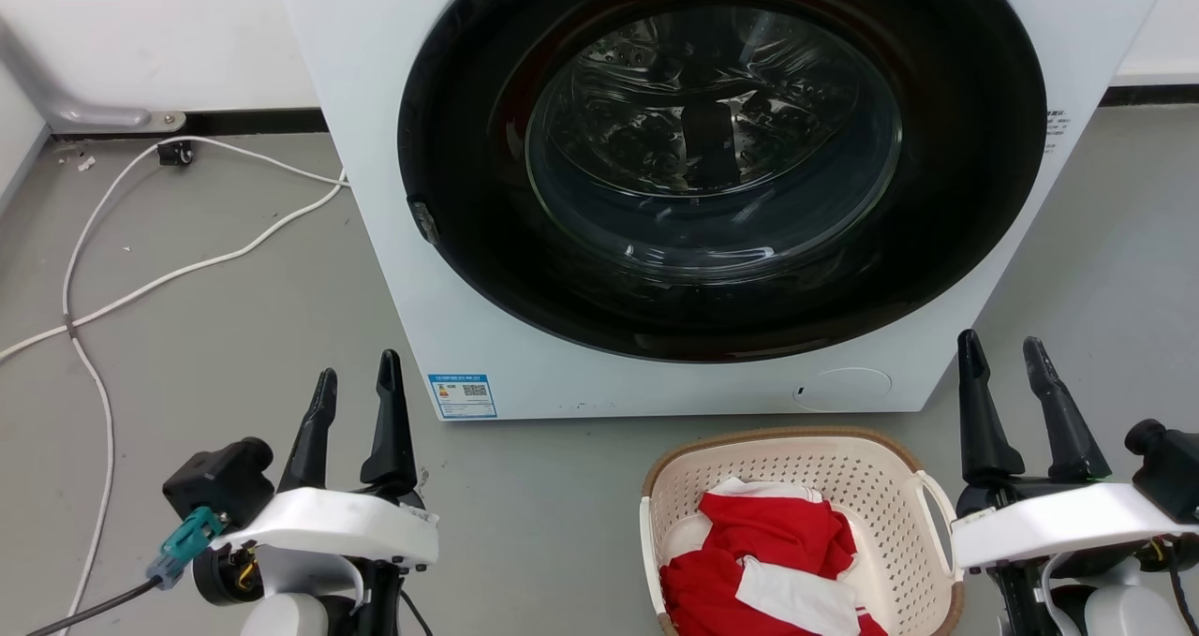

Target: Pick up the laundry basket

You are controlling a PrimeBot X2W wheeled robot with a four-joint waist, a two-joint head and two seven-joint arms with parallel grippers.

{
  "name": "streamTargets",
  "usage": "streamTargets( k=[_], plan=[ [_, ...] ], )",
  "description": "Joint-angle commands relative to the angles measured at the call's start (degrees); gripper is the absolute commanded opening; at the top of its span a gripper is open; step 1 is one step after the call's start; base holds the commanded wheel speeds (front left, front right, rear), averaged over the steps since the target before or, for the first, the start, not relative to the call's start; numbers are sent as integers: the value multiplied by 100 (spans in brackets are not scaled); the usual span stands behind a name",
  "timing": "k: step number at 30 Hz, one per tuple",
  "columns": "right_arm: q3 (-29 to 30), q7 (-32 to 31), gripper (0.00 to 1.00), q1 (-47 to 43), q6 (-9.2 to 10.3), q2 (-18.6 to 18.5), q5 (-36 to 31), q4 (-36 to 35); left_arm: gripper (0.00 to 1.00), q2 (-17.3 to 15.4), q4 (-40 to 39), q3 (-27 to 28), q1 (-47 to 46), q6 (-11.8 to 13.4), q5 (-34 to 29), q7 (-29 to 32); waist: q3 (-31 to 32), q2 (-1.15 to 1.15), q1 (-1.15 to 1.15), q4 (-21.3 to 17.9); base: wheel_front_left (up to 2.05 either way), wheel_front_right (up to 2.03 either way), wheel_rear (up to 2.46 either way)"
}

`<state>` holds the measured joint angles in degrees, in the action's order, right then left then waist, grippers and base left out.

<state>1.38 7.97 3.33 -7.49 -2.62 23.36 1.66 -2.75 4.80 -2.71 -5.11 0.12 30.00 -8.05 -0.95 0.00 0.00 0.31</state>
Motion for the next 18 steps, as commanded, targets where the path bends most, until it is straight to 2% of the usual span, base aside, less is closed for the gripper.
streamTargets(
  k=[1,18],
  plan=[
    [5,59,100,-14,-1,-26,-192,-94,100,-33,-88,-31,-139,35,-190,-54,-1,0,0,-1,0,0,0],
    [33,295,100,-48,-1,-30,-1260,-175,100,-141,-95,-340,-150,272,-1229,-293,-5,0,0,15,0,0,0]
  ],
)
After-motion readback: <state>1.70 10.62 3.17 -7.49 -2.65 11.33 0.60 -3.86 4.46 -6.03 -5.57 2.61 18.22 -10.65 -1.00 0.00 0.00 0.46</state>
